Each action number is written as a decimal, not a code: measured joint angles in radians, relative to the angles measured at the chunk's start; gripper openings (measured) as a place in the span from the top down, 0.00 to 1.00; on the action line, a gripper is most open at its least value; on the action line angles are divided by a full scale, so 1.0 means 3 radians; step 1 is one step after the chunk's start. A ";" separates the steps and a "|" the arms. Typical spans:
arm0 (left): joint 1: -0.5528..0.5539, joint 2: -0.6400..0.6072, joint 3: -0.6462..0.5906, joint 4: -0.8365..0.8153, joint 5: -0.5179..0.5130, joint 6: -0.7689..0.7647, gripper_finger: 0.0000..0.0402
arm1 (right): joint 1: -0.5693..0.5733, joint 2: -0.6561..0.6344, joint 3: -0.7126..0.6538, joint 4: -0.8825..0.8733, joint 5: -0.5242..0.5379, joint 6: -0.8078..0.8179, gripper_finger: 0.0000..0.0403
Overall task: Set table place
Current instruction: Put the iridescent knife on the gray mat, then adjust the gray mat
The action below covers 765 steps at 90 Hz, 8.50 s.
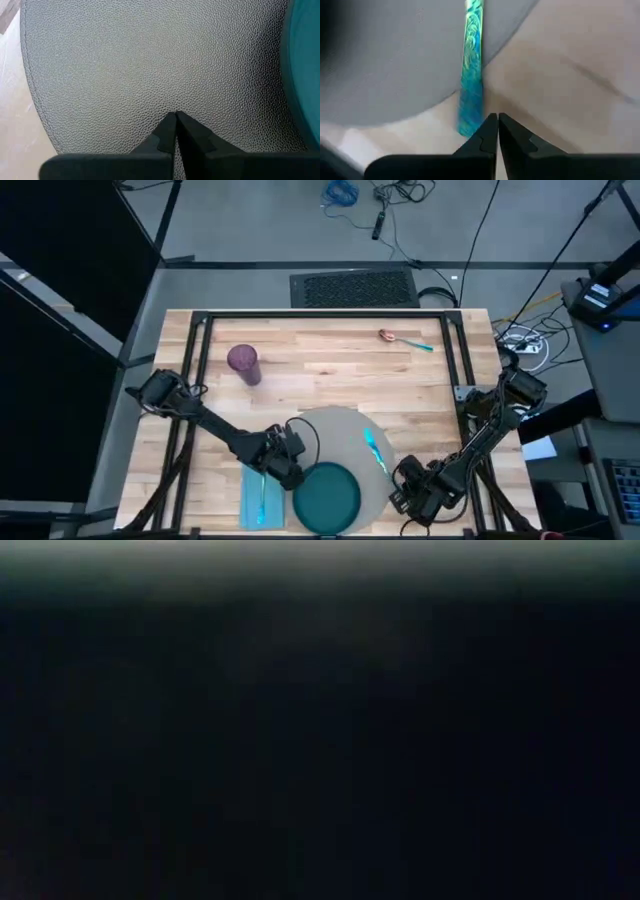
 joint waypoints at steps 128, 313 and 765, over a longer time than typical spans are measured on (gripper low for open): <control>0.0019 0.0005 0.0081 0.0022 0.0009 0.0013 1.00 | -0.0431 -0.0005 -0.0134 0.0181 0.0182 -0.0853 1.00; 0.0304 0.0003 0.0079 -0.0146 0.0122 0.0112 1.00 | -0.0794 -0.0389 -0.0345 -0.0031 0.0285 -0.1483 1.00; 0.0605 -0.0079 0.0414 -0.0414 -0.0017 0.0629 1.00 | -0.0995 -0.1521 -0.0202 -0.1262 0.0722 -0.2112 1.00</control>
